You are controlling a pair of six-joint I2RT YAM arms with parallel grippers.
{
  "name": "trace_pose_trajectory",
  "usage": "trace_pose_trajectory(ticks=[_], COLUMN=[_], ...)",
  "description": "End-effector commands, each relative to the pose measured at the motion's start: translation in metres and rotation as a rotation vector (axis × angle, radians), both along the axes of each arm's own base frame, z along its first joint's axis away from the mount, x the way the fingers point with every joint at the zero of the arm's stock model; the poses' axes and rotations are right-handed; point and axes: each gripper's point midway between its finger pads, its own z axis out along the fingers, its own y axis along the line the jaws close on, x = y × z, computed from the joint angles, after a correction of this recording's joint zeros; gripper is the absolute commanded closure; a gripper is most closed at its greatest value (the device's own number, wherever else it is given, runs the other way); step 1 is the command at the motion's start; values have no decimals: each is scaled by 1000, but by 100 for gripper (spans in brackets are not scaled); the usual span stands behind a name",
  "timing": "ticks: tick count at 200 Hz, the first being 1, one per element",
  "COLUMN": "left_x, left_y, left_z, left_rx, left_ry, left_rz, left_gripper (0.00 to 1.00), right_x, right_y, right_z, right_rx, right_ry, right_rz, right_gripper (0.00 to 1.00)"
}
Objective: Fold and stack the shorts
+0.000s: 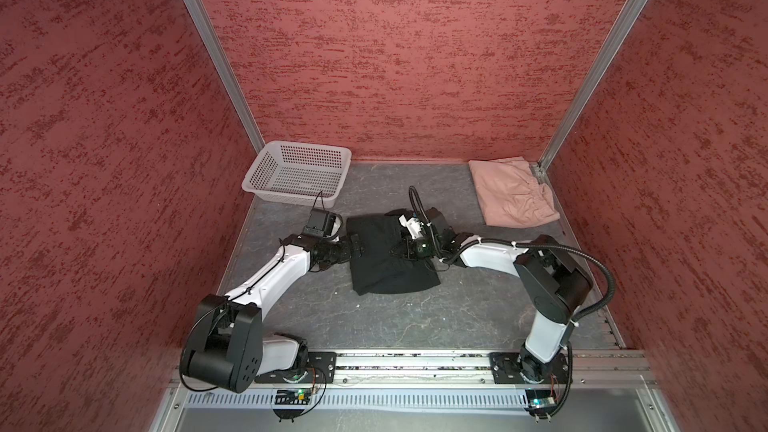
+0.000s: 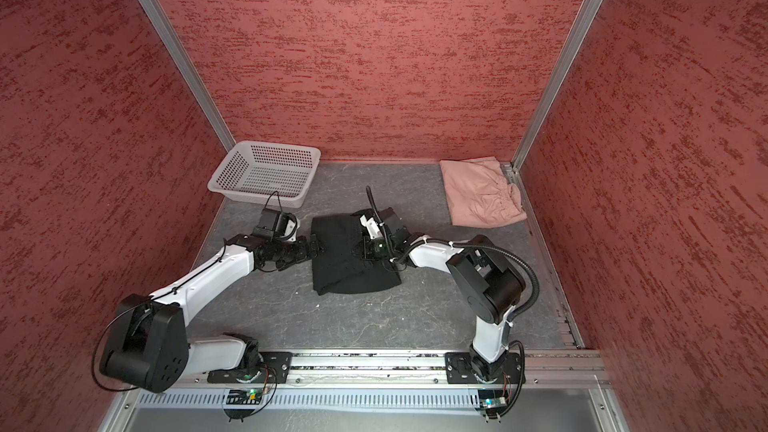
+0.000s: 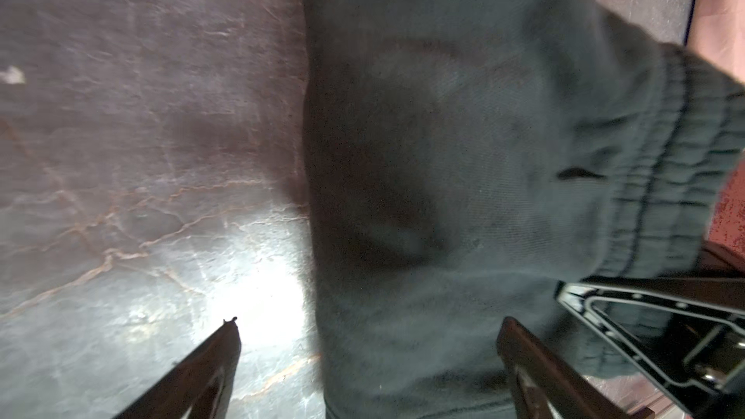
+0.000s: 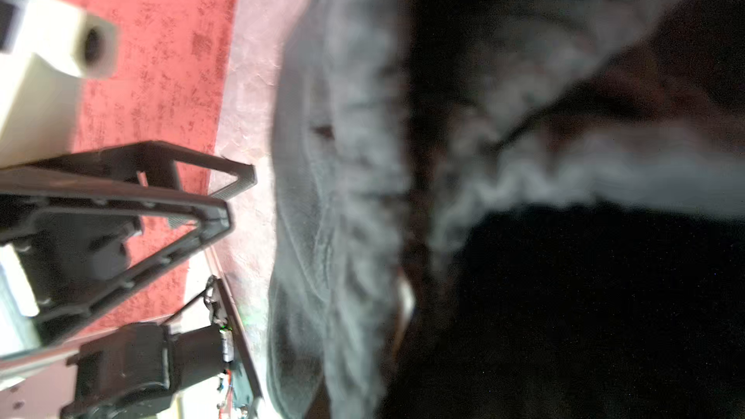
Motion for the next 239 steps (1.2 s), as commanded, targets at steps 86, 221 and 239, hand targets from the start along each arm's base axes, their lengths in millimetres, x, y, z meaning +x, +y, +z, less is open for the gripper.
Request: trace_pose_trajectory(ticks=[86, 221, 239], left_x=[6, 6, 6], left_y=[2, -31, -29], left_z=[8, -17, -11], left_rx=[15, 26, 38], left_ry=[-35, 9, -1], left_rz=[-16, -101, -100], left_gripper=[1, 1, 1], right_x=[-24, -3, 1], right_y=[-28, -114, -130], right_z=[65, -4, 18], right_rx=[28, -539, -609], right_ry=[53, 18, -31], right_rz=[-87, -64, -104], right_gripper=[100, 27, 19])
